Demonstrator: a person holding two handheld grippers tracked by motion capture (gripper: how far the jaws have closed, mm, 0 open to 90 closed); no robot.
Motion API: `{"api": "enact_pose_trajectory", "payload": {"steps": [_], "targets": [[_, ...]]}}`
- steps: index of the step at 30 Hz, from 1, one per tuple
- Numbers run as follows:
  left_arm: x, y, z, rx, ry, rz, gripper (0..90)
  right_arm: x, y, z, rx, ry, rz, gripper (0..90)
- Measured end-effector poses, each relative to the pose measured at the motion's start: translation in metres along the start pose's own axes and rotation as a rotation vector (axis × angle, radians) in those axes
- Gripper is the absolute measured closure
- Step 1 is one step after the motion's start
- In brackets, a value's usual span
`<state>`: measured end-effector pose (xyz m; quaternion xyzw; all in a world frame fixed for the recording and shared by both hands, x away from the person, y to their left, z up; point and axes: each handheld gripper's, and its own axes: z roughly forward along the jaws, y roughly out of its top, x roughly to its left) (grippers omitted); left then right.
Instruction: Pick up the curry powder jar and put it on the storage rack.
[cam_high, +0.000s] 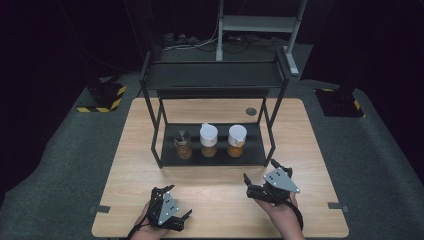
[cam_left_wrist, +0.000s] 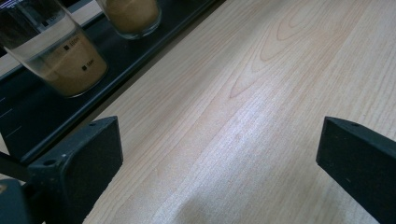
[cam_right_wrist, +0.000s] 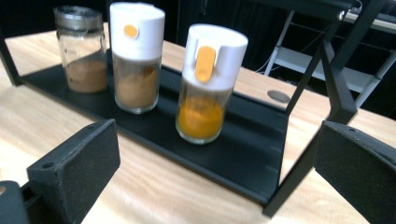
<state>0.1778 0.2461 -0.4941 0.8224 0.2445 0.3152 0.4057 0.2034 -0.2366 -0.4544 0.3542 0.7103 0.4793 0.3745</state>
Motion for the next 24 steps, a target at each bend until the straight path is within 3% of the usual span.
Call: {"api": "enact_pose_trajectory", "payload": {"steps": [8,19,24], "targets": [[-0.002,0.001,0.0,0.005,0.003,0.01,0.8,0.006,-0.021,-0.011,0.037,-0.013,-0.03,0.0],[-0.003,0.001,0.0,0.005,0.007,0.02,0.8,0.008,-0.041,-0.013,0.118,-0.044,-0.06,0.0],[-0.002,-0.001,-0.001,-0.007,0.002,0.014,0.8,0.006,-0.046,-0.01,0.195,-0.04,-0.086,0.0]]}}
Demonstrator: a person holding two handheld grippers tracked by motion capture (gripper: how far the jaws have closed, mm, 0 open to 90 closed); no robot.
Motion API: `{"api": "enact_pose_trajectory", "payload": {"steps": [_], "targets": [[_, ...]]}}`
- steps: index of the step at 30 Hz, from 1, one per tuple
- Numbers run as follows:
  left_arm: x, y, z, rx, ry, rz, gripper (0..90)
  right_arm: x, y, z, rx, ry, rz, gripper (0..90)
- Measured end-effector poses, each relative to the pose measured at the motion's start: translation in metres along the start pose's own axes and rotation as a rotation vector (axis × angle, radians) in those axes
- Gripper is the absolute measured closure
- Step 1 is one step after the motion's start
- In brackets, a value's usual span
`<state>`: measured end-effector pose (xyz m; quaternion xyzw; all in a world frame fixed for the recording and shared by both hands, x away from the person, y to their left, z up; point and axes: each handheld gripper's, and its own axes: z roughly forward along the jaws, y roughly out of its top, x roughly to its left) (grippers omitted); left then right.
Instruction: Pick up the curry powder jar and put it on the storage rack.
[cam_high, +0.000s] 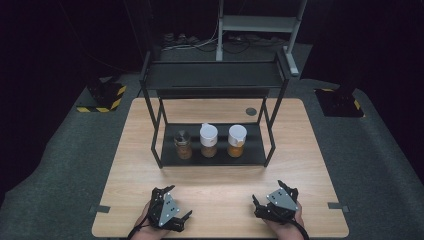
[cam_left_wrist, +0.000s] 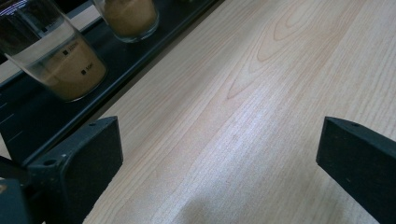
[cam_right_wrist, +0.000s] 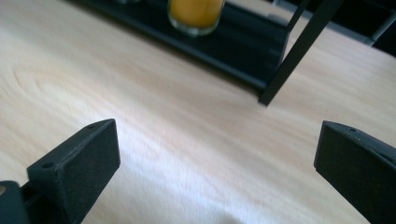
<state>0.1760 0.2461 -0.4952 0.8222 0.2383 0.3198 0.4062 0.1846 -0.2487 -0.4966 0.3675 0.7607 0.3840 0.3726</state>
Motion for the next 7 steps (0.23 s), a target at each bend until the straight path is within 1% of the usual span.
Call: {"api": "enact_pose_trajectory", "payload": {"steps": [2,5,7], "targets": [[-0.0004,0.0004,0.0003,0.002,0.002,-0.003,0.8,0.0001,-0.0033,-0.0015,-0.016,-0.007,-0.007,0.0],[-0.0005,0.001,0.0006,0.005,0.0,0.007,0.8,-0.0029,-0.0045,-0.0033,-0.015,-0.003,0.009,0.0],[-0.0001,0.0011,0.0006,0.006,-0.001,0.006,0.8,-0.0045,-0.005,-0.004,-0.014,-0.002,0.021,0.0]]}}
